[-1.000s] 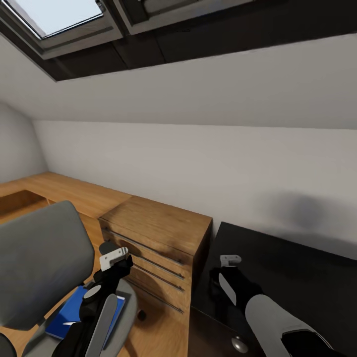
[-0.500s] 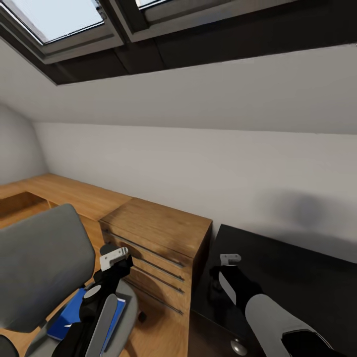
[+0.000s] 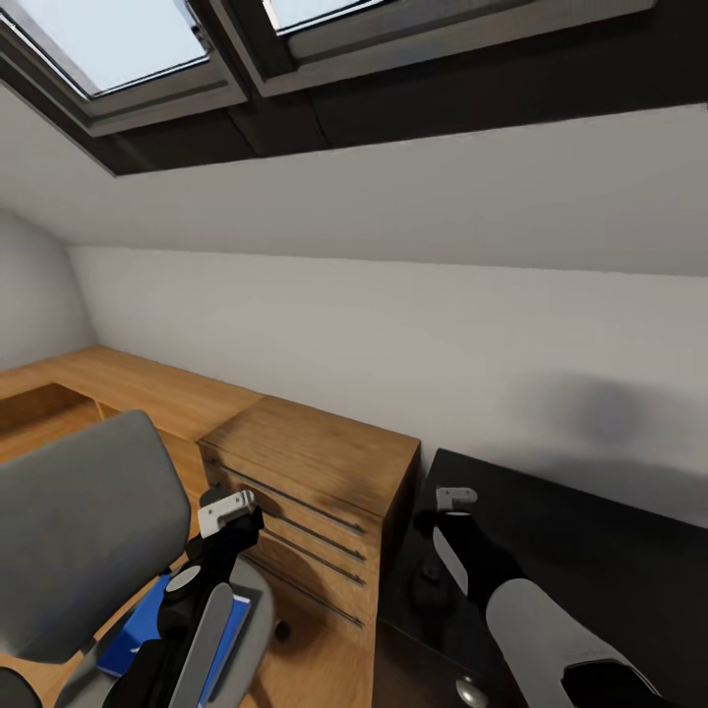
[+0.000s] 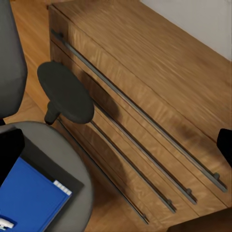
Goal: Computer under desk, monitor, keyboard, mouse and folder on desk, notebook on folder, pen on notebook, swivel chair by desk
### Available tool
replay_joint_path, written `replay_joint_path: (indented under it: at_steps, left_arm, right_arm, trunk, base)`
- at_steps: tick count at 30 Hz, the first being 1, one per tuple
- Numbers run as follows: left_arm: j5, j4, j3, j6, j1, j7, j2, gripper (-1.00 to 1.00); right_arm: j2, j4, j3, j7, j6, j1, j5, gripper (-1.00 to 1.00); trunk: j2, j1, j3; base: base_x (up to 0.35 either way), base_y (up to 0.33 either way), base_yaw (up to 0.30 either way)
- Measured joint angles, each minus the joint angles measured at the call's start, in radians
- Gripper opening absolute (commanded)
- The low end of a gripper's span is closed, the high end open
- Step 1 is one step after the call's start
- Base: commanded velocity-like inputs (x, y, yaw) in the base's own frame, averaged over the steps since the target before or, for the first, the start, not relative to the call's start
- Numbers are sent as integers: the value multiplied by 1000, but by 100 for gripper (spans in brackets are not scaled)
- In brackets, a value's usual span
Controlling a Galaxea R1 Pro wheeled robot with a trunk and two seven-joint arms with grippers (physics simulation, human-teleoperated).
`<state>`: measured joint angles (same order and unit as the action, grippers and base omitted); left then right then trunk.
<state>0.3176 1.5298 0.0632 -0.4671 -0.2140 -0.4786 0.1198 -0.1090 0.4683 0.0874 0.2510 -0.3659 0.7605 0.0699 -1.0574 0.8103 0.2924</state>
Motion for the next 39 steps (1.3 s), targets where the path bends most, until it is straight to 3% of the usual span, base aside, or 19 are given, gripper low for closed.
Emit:
replay_joint_path:
  at_steps: [9,13,16,23,29,39]
  left_arm:
    - [-1,0,0,2,0,0,0,100]
    - [-1,0,0,2,0,0,0,100]
    - [-1,0,-1,1,0,0,0,100]
    - [-1,0,-3,1,0,0,-1,100]
    - [-1,1,-32,0,0,0,-5,100]
    - [1,1,-35,0,0,0,-4,100]
  right_arm:
    - [-1,145,2,1,-16,-64,1,100]
    - [-1,295,3,3,-92,-128,6,100]
    - [-2,341,3,4,-117,-148,7,100]
    - [-3,370,3,5,-130,-160,8,100]
    - [-12,380,3,6,-133,-163,14,100]
    - [-8,381,0,5,-125,-165,15,100]
  trunk:
    - [63,-35,-28]
    - [91,-50,-41]
    - [112,-61,-50]
    - [161,-88,-72]
    - [203,-111,-91]
    - [273,-149,-126]
  base:
    - [0,0,0]
    - [0,0,0]
    - [0,0,0]
    - [0,0,0]
    - [-17,0,0]
    - [-304,0,-207]
